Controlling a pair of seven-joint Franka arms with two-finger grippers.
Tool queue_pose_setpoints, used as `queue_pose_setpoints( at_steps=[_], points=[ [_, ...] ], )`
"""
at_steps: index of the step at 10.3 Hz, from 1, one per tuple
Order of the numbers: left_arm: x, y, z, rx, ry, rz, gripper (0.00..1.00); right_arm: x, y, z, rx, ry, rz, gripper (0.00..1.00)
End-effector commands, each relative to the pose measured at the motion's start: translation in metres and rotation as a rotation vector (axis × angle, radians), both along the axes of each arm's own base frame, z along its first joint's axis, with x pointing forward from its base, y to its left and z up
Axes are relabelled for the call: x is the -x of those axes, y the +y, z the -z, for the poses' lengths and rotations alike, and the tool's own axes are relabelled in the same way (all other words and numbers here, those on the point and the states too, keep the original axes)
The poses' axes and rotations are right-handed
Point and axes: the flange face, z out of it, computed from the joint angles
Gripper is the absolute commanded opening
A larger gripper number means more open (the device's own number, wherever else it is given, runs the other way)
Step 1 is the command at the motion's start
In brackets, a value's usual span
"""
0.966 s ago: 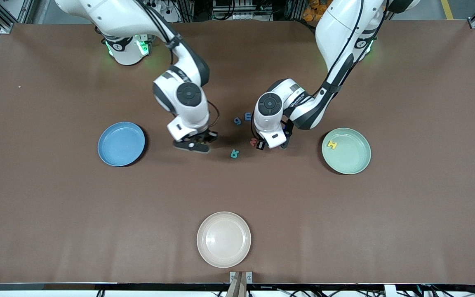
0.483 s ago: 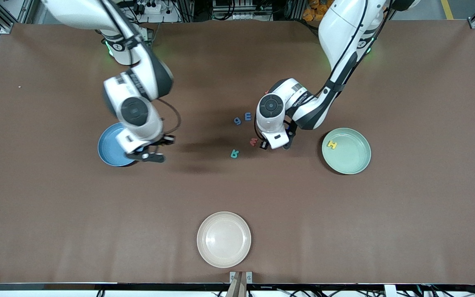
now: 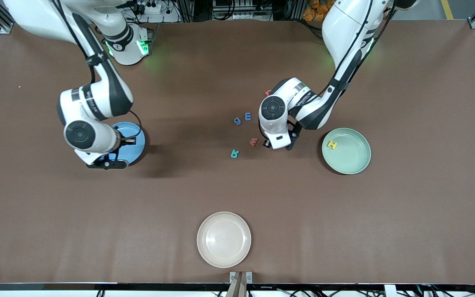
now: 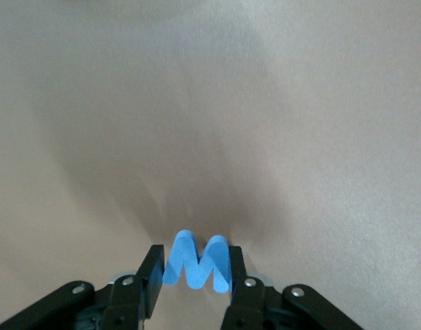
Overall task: Sort upper and lower case letters into plates
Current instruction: 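Place the M on the green plate while the right gripper drops n on blue plate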
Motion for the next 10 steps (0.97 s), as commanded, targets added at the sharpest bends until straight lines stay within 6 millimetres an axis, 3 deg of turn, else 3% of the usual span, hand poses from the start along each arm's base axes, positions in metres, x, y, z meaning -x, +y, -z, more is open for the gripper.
queue_pose_setpoints(
  at_steps=[1, 3, 4, 5, 6, 8, 10],
  points=[
    [-0.003, 0.028, -0.012, -0.019, 0.011, 0.073, 0.15, 0.005, -0.044, 0.016, -0.049, 0.035, -0.047, 0.00],
    [-0.002, 0.048, -0.011, -0.032, 0.058, 0.159, 0.15, 0.013, -0.061, 0.045, -0.065, 0.015, -0.053, 0.02],
    [-0.003, 0.056, -0.012, -0.043, 0.084, 0.192, 0.15, 0.013, -0.060, 0.053, -0.069, 0.018, -0.053, 0.32],
    [-0.009, 0.069, -0.020, -0.044, 0.112, 0.239, 0.15, 0.013, -0.056, 0.052, -0.068, 0.013, -0.043, 0.87],
    [-0.014, 0.080, -0.027, -0.042, 0.139, 0.286, 0.15, 0.015, -0.044, 0.053, -0.067, 0.016, -0.057, 1.00],
    [-0.019, 0.098, -0.037, -0.046, 0.188, 0.349, 0.15, 0.013, -0.022, 0.043, -0.055, 0.002, -0.069, 1.00],
    [-0.023, 0.118, -0.045, -0.031, 0.259, 0.476, 0.15, 0.007, 0.024, 0.015, -0.057, -0.035, -0.145, 1.00]
  ],
)
